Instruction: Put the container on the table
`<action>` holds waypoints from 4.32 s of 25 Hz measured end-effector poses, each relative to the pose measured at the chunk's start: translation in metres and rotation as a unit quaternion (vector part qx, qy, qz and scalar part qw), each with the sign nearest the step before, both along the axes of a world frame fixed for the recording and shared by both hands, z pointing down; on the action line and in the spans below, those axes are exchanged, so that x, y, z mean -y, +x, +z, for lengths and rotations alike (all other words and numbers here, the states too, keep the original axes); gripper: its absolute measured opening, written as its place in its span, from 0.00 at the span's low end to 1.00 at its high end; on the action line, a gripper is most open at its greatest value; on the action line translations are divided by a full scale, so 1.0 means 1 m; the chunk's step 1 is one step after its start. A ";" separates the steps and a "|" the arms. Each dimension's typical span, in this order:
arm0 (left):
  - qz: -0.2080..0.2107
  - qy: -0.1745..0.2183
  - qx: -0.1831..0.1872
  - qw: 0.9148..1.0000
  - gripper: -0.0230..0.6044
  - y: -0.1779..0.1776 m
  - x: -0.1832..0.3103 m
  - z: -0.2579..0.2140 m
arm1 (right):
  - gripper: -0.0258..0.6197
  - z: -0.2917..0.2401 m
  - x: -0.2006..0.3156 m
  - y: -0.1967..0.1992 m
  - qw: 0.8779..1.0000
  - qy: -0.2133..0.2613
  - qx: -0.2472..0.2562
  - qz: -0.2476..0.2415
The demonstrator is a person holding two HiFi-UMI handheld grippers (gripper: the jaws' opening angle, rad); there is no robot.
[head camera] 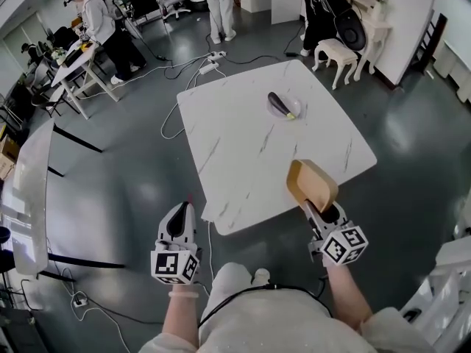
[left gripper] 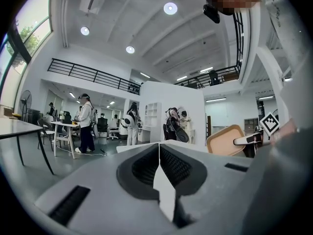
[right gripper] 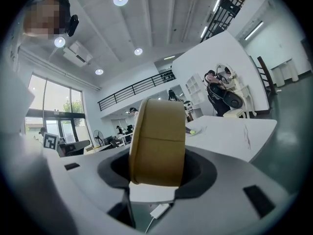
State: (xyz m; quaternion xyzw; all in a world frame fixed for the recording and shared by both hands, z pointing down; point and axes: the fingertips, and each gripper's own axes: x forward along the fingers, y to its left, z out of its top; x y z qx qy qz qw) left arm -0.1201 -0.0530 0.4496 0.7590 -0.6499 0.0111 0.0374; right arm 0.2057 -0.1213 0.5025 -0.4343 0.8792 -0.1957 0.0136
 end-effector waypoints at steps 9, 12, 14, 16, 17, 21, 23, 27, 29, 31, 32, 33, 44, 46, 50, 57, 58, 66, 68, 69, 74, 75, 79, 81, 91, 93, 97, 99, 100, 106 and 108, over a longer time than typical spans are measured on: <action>-0.008 -0.011 0.012 1.000 0.05 -0.040 0.037 0.007 | 0.37 0.012 0.042 -0.048 0.999 -0.027 0.014 -0.016; -0.002 -0.004 0.009 1.000 0.05 -0.043 0.063 0.001 | 0.38 0.013 0.063 -0.058 0.999 -0.041 0.023 -0.017; 0.006 -0.004 0.006 1.000 0.05 -0.047 0.079 0.000 | 0.38 0.013 0.075 -0.070 0.998 -0.048 0.023 -0.022; 0.014 -0.008 0.004 1.000 0.05 -0.053 0.095 0.003 | 0.38 0.015 0.088 -0.085 0.998 -0.058 0.026 -0.025; 0.018 -0.009 0.003 1.000 0.05 -0.055 0.103 0.005 | 0.38 0.017 0.094 -0.093 0.997 -0.065 0.030 -0.026; 0.035 -0.016 -0.001 0.999 0.05 -0.064 0.136 0.012 | 0.38 0.027 0.115 -0.122 0.993 -0.102 0.047 -0.033; 0.043 -0.018 -0.005 0.999 0.05 -0.068 0.152 0.014 | 0.38 0.032 0.125 -0.136 0.990 -0.123 0.057 -0.039; 0.067 -0.026 -0.012 0.997 0.05 -0.067 0.180 0.021 | 0.38 0.040 0.141 -0.159 0.982 -0.164 0.085 -0.043; 0.080 -0.029 -0.015 0.996 0.05 -0.066 0.193 0.024 | 0.38 0.042 0.148 -0.169 0.976 -0.184 0.103 -0.043; 0.092 -0.030 -0.015 0.995 0.05 -0.068 0.206 0.026 | 0.38 0.046 0.155 -0.181 0.970 -0.206 0.118 -0.044; 0.096 -0.031 -0.015 0.995 0.05 -0.070 0.211 0.027 | 0.38 0.049 0.158 -0.188 0.967 -0.217 0.123 -0.045; 0.100 -0.032 -0.016 0.994 0.05 -0.072 0.216 0.028 | 0.38 0.052 0.160 -0.194 0.965 -0.227 0.125 -0.046; 0.128 -0.044 -0.025 0.991 0.05 -0.093 0.241 0.042 | 0.38 0.075 0.170 -0.231 0.922 -0.328 0.200 -0.045; 0.135 -0.046 -0.028 0.989 0.05 -0.092 0.243 0.045 | 0.38 0.079 0.172 -0.230 0.914 -0.345 0.212 -0.038; 0.141 -0.044 -0.028 0.989 0.05 -0.095 0.245 0.048 | 0.38 0.089 0.174 -0.230 0.902 -0.368 0.225 -0.026; 0.132 -0.033 -0.024 0.990 0.05 -0.106 0.247 0.039 | 0.53 0.090 0.178 -0.228 0.894 -0.378 0.237 -0.028; 0.130 -0.034 -0.024 0.991 0.05 -0.108 0.247 0.039 | 0.55 0.091 0.178 -0.227 0.894 -0.381 0.233 -0.029; 0.123 -0.026 -0.026 0.992 0.05 -0.113 0.247 0.034 | 0.66 0.095 0.151 -0.247 0.894 -0.396 0.171 -0.122; 0.127 -0.026 -0.025 0.991 0.05 -0.109 0.247 0.032 | 0.66 0.097 0.144 -0.249 0.891 -0.405 0.155 -0.135; 0.129 -0.026 -0.024 0.991 0.05 -0.108 0.247 0.031 | 0.66 0.098 0.141 -0.251 0.889 -0.409 0.149 -0.141; 0.127 -0.021 -0.022 0.991 0.05 -0.109 0.245 0.028 | 0.66 0.107 0.123 -0.258 0.885 -0.422 0.086 -0.177; 0.124 -0.020 -0.023 0.992 0.05 -0.111 0.245 0.028 | 0.66 0.109 0.121 -0.260 0.885 -0.424 0.072 -0.179; 0.117 -0.018 -0.025 0.993 0.05 -0.114 0.243 0.027 | 0.61 0.116 0.116 -0.258 0.884 -0.431 0.043 -0.178; 0.116 -0.017 -0.025 0.993 0.05 -0.113 0.241 0.026 | 0.53 0.119 0.114 -0.255 0.886 -0.428 0.028 -0.175; 0.109 -0.007 -0.024 0.994 0.05 -0.120 0.240 0.022 | 0.24 0.129 0.112 -0.249 0.892 -0.424 0.011 -0.155; 0.108 -0.006 -0.024 0.994 0.05 -0.120 0.239 0.021 | 0.23 0.130 0.110 -0.248 0.891 -0.428 0.012 -0.155; 0.108 -0.005 -0.023 0.994 0.05 -0.120 0.237 0.023 | 0.20 0.129 0.108 -0.254 0.881 -0.445 0.059 -0.151; 0.108 -0.005 -0.022 0.994 0.05 -0.121 0.236 0.022 | 0.21 0.125 0.110 -0.257 0.879 -0.447 0.082 -0.147; 0.108 -0.005 -0.022 0.994 0.05 -0.121 0.236 0.021 | 0.22 0.124 0.111 -0.258 0.880 -0.445 0.082 -0.147; 0.106 -0.005 -0.023 0.994 0.05 -0.122 0.231 0.021 | 0.15 0.128 0.107 -0.259 0.888 -0.429 0.027 -0.162; 0.104 -0.006 -0.023 0.994 0.05 -0.123 0.229 0.022 | 0.14 0.129 0.106 -0.258 0.888 -0.429 0.021 -0.164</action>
